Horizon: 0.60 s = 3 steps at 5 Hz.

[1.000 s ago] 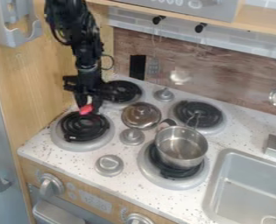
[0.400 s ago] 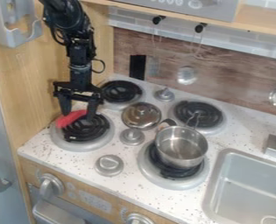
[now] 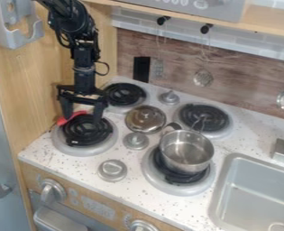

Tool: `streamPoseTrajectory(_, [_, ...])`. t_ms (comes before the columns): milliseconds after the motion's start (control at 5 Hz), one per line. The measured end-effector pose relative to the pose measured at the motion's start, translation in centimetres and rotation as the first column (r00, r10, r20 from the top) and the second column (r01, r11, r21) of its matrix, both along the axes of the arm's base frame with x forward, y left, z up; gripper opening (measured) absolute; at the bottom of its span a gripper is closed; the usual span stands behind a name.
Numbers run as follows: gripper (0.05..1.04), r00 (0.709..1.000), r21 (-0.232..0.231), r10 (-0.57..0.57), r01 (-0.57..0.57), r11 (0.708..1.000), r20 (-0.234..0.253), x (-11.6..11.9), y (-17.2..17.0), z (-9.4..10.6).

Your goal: Move the red spoon to the bottom left burner

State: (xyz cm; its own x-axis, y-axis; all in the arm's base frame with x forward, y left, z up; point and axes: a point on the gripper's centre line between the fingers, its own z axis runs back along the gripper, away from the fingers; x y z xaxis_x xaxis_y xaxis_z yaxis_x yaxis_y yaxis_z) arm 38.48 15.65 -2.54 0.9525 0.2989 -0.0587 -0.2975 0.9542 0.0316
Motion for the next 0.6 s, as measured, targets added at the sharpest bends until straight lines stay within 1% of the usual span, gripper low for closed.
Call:
streamPoseTrajectory(200, [0.999, 0.998, -0.020, -0.048, 0.049, 0.999, 0.049, 0.0, -0.7, 0.8])
streamPoseTrajectory(400, [0.999, 0.982, -0.019, -0.137, 0.141, 0.990, 0.133, 0.8, -2.7, 3.1])
streamPoseTrajectory(600, [0.999, 0.964, -0.029, -0.231, 0.237, 0.971, 0.130, 0.9, -5.4, 2.9])
